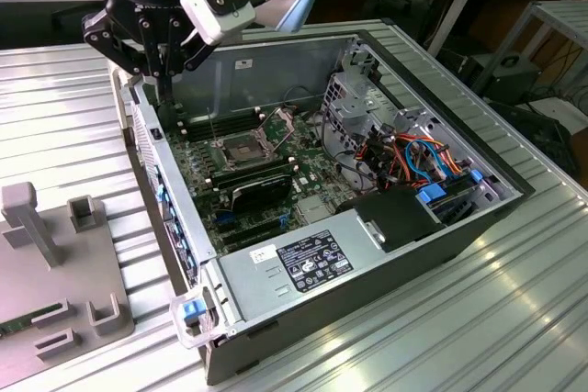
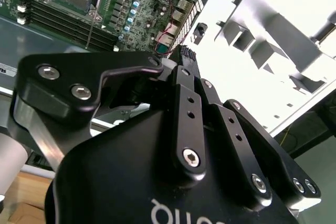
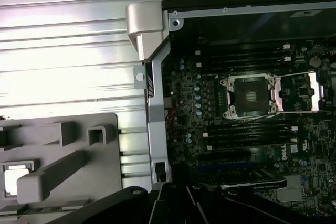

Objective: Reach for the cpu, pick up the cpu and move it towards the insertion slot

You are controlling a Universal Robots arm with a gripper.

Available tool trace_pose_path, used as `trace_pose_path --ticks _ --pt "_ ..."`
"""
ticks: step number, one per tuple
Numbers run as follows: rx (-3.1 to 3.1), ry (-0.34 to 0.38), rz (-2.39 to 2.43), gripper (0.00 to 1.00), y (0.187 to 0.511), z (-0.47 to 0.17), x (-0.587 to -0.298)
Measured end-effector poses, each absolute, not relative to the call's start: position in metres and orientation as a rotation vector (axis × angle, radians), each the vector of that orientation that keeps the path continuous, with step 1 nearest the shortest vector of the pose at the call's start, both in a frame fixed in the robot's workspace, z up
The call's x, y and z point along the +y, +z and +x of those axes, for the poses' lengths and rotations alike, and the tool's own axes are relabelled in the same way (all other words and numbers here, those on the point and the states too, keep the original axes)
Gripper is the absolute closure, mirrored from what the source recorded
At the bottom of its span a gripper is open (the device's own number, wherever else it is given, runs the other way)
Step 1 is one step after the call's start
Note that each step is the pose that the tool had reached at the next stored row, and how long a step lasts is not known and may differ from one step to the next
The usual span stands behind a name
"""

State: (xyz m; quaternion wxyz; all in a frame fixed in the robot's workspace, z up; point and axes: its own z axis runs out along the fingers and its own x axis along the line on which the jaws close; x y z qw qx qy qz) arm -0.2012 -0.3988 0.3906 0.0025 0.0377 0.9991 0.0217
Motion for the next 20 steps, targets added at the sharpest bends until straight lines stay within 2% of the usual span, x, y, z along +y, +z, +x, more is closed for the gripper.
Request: trace_pose_path --ticks 20 --pt "3.142 0.068 0.119 0.89 0.390 -0.218 -0.399"
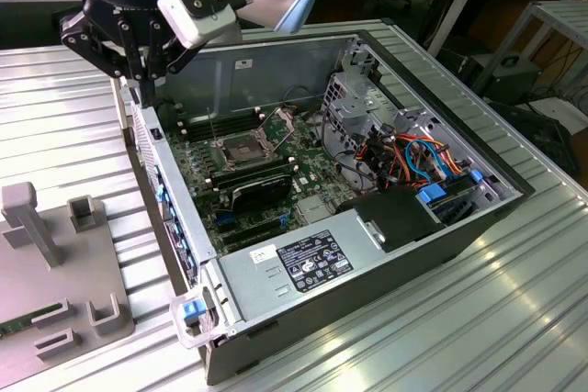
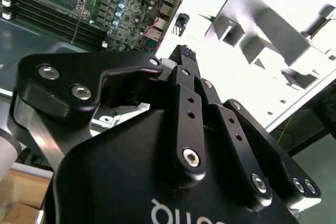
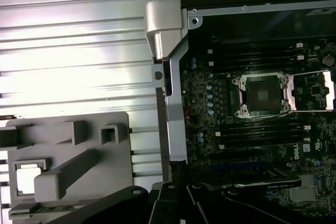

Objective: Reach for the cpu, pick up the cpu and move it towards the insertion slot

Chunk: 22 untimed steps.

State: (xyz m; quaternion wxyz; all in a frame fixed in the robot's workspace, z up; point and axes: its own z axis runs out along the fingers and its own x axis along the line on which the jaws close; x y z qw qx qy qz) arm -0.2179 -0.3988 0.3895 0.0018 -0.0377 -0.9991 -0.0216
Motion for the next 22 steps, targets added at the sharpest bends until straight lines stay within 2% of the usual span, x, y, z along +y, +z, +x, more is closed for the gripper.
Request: trace_pose_path --ticks 22 --pt "-3.125 -0.067 -0.118 0.89 0.388 -0.237 -0.399"
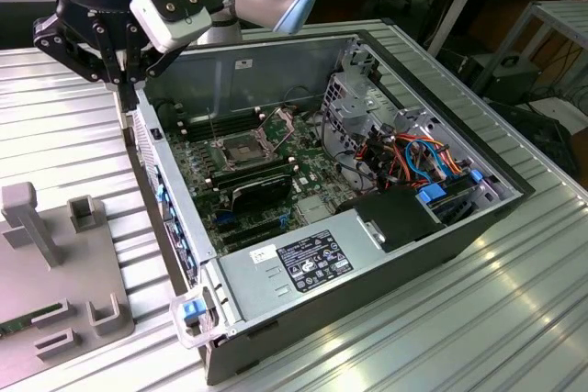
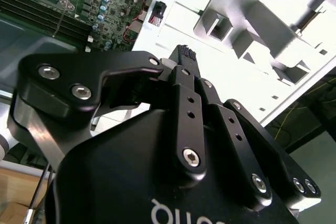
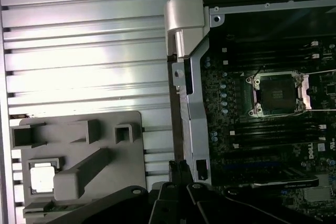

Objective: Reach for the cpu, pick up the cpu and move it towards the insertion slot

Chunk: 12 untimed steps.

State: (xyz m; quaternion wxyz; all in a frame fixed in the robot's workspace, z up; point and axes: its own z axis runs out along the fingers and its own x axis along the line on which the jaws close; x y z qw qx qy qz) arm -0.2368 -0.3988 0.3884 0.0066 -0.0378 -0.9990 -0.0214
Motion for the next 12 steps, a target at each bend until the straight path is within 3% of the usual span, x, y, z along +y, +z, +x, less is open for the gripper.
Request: trace_pose_path --ticks 12 --pt "-3.120 -0.066 -0.118 0.89 0.388 -0.248 -0.399"
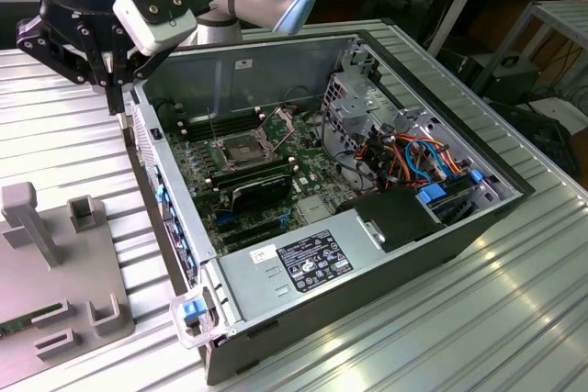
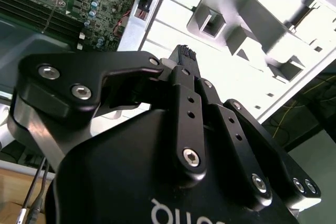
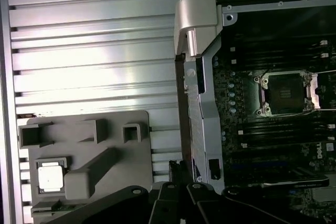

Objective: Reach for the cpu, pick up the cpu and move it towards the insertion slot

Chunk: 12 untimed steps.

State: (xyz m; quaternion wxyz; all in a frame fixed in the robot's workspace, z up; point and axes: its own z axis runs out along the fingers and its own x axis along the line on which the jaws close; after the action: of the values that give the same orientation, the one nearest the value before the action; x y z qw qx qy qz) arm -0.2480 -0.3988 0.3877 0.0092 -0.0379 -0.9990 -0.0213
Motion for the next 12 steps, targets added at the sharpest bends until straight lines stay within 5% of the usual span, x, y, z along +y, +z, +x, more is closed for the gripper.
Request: trace_pose_path --ticks 12 --pt "-3.115 -0.066 -0.118 0.89 0.387 -0.260 -0.399"
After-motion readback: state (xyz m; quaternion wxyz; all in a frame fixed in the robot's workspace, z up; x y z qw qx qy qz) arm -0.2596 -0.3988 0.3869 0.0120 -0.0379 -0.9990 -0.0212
